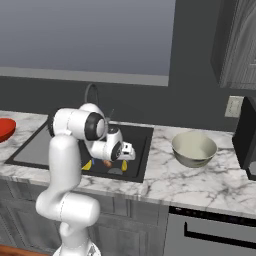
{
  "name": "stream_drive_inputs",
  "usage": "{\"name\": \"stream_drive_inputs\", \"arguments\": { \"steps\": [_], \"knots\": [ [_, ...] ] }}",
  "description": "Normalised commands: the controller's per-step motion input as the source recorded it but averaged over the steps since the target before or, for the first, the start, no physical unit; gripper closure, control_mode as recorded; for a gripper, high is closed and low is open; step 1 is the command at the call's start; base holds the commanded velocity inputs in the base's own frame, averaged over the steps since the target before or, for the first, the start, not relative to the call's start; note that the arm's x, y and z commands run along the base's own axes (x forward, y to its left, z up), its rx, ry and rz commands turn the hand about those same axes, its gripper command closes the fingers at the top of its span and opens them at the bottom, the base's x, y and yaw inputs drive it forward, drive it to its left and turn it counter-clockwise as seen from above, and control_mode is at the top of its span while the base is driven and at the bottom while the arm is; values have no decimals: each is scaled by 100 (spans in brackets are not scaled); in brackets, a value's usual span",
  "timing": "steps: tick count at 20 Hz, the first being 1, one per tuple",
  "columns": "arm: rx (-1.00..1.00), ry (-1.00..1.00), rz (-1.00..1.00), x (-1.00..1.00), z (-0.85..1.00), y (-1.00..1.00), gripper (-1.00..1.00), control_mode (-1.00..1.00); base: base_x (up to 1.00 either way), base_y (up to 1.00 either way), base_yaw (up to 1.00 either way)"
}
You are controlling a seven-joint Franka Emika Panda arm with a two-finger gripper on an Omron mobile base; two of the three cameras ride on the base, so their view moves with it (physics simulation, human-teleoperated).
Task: Pick the lemon wedges from the sink and place them in one bowl. Place the potato in the other bowl. Then turn off the sink faucet.
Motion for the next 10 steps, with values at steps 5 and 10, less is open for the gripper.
{"name": "stream_drive_inputs", "arguments": {
  "steps": [5,10],
  "knots": [
    [0,0,0,27,-21,-8,-100,-100,0,0,0],
    [0,0,0,28,-24,-2,-100,-100,0,0,0]
  ]
}}
